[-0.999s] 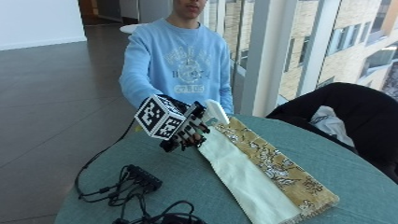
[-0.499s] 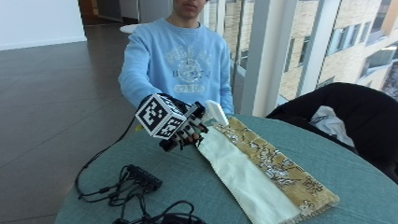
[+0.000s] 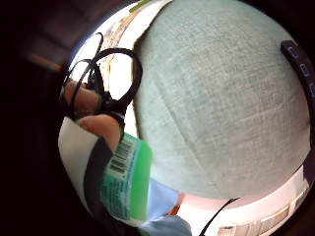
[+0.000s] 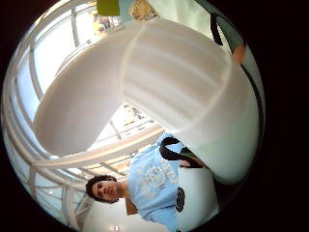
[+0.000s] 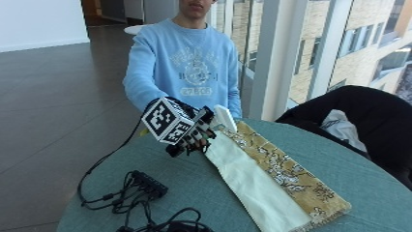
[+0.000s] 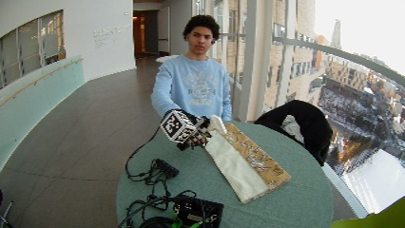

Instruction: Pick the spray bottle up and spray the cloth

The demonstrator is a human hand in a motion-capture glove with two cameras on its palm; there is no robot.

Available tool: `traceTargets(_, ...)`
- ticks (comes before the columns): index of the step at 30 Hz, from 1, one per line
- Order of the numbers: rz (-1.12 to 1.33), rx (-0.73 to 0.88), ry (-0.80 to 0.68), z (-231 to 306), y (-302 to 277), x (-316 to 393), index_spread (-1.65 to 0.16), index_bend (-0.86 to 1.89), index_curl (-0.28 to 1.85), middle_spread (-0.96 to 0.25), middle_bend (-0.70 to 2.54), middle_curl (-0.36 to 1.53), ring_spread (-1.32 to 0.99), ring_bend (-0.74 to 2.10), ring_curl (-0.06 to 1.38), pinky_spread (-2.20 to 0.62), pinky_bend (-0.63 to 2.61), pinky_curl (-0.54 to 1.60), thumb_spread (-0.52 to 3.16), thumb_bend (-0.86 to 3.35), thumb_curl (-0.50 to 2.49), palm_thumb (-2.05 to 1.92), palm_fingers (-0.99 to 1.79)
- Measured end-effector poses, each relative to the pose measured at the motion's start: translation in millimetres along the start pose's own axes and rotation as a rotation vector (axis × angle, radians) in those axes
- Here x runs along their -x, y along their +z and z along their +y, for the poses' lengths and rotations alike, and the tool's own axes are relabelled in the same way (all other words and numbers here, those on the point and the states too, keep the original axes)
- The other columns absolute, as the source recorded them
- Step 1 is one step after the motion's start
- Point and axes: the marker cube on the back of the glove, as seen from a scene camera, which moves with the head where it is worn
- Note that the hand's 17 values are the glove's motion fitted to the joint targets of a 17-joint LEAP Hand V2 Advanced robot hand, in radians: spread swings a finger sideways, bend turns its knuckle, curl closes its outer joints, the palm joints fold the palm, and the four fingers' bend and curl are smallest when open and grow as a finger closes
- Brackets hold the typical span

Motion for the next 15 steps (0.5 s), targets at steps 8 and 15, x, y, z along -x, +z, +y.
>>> traceTargets(8, 0.031, 0.009, 0.007, -1.9, 0.1, 1.7, -0.23, 0.13, 0.35, -0.06, 0.27, 0.46, -0.02, 0.61, 0.41, 0.06, 0.31, 0.38, 0.69, -0.03, 0.67, 0.89, 1.15)
traceTargets(15, 0.041, 0.003, 0.004, -3.7, 3.9, 5.1, -0.23, 0.13, 0.35, -0.06, 0.28, 0.46, -0.02, 0.61, 0.4, 0.06, 0.31, 0.37, 0.69, -0.03, 0.67, 0.89, 1.15)
